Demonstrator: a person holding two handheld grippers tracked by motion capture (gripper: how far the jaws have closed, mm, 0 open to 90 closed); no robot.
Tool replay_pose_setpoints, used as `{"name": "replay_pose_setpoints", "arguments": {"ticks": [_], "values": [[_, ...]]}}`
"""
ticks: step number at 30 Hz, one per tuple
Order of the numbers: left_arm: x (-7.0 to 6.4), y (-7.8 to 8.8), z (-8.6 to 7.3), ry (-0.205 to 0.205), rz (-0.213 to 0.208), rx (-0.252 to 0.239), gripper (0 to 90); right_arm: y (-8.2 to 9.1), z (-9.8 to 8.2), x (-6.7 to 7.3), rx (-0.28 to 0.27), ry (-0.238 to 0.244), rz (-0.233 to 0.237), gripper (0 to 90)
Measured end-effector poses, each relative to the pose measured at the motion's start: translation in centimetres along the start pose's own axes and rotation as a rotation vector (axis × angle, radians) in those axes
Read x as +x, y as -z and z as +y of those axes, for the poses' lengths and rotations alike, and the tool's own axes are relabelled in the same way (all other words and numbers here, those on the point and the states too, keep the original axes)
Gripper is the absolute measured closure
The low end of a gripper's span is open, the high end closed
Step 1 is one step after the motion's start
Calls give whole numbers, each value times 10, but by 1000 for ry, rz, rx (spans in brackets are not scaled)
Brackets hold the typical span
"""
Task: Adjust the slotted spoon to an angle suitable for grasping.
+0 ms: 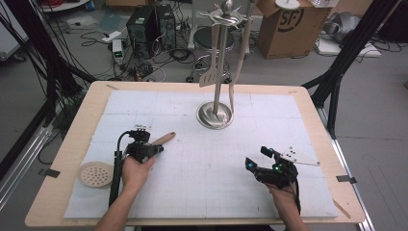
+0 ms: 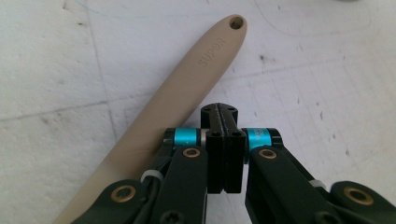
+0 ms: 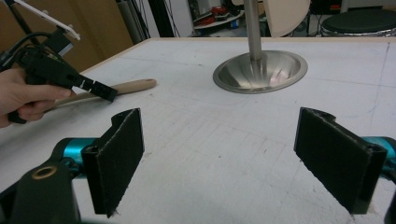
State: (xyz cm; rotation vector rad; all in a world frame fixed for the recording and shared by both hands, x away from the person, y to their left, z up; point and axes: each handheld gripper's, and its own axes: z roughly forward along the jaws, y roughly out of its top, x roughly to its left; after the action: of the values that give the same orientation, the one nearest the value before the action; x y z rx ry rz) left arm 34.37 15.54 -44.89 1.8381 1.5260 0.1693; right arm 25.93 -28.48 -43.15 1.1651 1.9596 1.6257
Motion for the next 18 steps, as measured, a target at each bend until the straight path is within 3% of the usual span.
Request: {"name": "replay_pose_setpoints", "arguments": {"ticks": [5, 7, 11, 14, 16, 18], "values": [[0, 13, 1, -8, -14, -23, 898, 1, 0, 0, 0, -1, -1, 150], [1, 23, 2, -21, 6, -37, 897, 1, 0, -1, -1, -2, -2, 150], [12, 42, 7, -25, 4, -38, 890, 0, 0, 0, 1, 1, 1, 150], [21, 51, 9, -10, -43, -22, 755, 0, 0, 2, 6, 4, 0, 150], [25, 56, 9, -42, -44, 2, 631, -1, 0, 1, 6, 6, 1, 150], [29, 60, 8, -56, -50, 10, 566, -1, 0, 2, 9, 1, 0, 150]]}}
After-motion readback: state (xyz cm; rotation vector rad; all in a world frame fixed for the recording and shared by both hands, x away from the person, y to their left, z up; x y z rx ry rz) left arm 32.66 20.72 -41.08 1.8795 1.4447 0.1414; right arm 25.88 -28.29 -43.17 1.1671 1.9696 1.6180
